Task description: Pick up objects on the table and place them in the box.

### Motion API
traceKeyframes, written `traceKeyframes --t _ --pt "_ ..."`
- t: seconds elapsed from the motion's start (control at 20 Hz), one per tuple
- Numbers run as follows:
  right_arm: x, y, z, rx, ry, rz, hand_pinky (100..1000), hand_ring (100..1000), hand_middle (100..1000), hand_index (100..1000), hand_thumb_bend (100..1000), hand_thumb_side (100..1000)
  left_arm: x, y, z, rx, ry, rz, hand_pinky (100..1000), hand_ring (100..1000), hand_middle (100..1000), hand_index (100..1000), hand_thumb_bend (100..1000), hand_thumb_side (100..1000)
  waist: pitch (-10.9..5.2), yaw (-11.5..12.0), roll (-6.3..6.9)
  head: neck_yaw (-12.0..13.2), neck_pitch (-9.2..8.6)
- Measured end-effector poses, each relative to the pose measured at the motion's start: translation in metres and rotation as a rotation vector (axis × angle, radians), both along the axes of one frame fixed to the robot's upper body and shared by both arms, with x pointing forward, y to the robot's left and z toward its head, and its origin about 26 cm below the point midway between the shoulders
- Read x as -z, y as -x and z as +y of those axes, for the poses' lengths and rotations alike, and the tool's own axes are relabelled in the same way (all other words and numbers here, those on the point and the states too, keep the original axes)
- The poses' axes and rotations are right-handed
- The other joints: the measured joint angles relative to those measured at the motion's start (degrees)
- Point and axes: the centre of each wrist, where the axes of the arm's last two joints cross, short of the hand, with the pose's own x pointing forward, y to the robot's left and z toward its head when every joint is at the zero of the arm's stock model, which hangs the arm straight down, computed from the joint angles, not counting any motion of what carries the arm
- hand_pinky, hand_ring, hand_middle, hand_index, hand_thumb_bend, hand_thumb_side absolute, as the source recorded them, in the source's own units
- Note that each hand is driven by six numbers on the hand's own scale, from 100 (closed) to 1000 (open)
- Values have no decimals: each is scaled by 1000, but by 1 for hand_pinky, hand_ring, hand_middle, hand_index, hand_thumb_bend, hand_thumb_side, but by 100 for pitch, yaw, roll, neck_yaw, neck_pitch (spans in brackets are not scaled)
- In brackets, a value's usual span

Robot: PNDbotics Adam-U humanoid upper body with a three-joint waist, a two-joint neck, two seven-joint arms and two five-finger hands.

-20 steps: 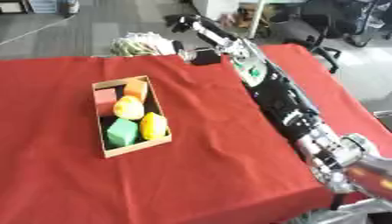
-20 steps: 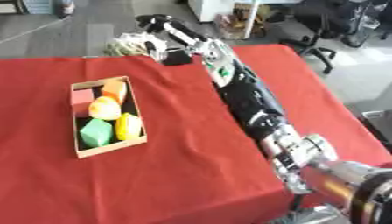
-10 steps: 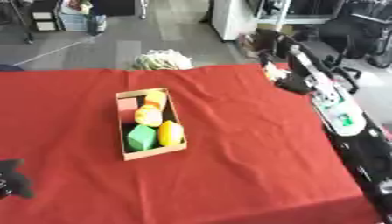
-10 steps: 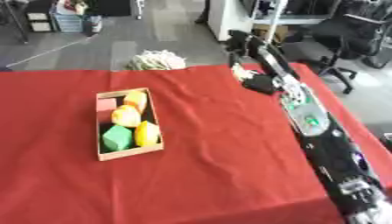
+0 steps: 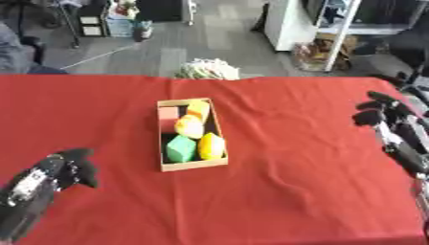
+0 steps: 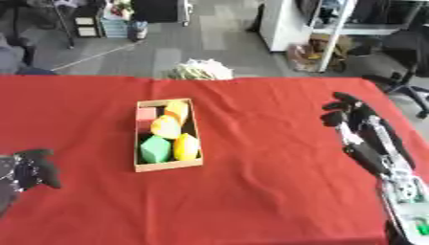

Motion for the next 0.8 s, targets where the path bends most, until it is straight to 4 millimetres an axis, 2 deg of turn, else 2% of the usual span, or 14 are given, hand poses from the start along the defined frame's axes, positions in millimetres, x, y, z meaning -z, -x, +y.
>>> traceKeyframes --t 0.15,0.3,0.4,0.55,0.7,0.8 --pt "11 10 4 30 -37 37 625 615 642 864 100 484 3 0 0 -20 -12 0 642 592 596 841 100 1000 16 -18 0 142 0" --pt "17 15 7 44 -56 58 620 607 632 857 100 494 9 1 -1 -40 -21 7 641 591 594 835 100 1000 161 -56 0 241 0" --pt "19 16 12 44 -68 65 617 602 628 854 100 500 12 2 0 -58 -28 8 641 591 594 834 100 1000 205 -71 -2 287 -1" --pt "22 15 18 40 -86 70 615 599 626 851 100 509 14 1 1 -82 -39 1 641 592 595 834 100 1000 359 -75 -7 344 -1" --pt "23 15 23 39 -102 73 615 598 624 847 100 518 13 1 2 -97 -50 -10 642 593 596 833 100 1000 477 -115 -76 368 -1" --pt "24 14 25 39 -110 73 614 596 623 845 100 525 13 0 3 -103 -52 -18 642 594 597 834 100 1000 499 -77 -97 373 -1"
